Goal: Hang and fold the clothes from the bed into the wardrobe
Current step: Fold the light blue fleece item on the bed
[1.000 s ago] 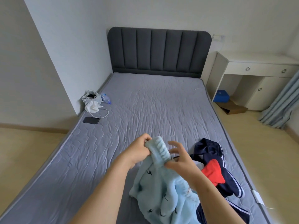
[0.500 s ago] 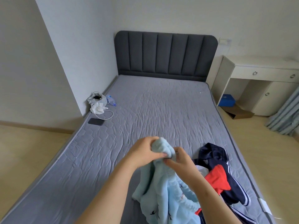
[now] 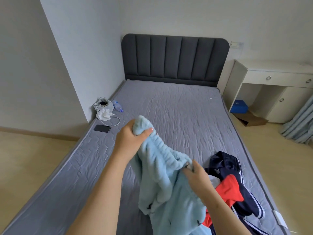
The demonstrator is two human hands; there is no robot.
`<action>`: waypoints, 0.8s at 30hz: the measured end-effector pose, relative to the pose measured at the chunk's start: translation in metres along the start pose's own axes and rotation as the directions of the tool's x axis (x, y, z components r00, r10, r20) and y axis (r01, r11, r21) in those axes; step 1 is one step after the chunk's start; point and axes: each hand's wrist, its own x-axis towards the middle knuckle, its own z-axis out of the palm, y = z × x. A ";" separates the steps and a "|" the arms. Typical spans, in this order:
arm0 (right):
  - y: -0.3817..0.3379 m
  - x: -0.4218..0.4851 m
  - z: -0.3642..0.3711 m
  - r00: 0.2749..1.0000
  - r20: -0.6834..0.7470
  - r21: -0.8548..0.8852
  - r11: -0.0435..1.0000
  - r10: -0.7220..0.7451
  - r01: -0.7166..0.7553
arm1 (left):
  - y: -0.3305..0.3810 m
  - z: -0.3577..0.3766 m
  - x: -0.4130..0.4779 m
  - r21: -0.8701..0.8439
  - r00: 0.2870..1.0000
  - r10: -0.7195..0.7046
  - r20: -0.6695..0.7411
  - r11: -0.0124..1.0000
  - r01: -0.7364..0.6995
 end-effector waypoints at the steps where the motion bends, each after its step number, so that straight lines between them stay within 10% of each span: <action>1: -0.006 0.002 -0.003 0.999 -0.045 0.063 0.998 -0.011 0.014 | -0.005 0.002 -0.003 0.104 1.000 0.001 -0.023 0.995 0.001; 5: -0.032 0.006 -0.012 0.993 -0.064 0.262 0.958 -0.100 0.114 | -0.024 0.018 -0.022 0.022 0.955 -0.096 0.282 0.995 0.094; 10: -0.050 0.006 -0.011 0.986 0.023 0.194 0.968 -0.165 0.158 | -0.017 0.044 -0.035 -0.038 0.639 -0.038 0.769 0.994 0.104; 15: -0.060 0.015 -0.020 0.988 -0.052 0.108 0.983 -0.142 0.147 | 0.005 0.044 -0.026 0.112 0.646 -0.113 0.755 0.993 0.043; 19: -0.090 0.028 -0.033 0.977 -0.128 0.081 0.980 -0.170 0.181 | 0.032 0.030 -0.001 0.025 0.509 -0.133 0.851 0.977 0.214; 24: -0.160 0.045 -0.054 0.931 -0.185 0.015 0.946 -0.315 0.323 | 0.084 0.027 0.042 0.312 0.844 -0.012 0.535 0.932 -0.184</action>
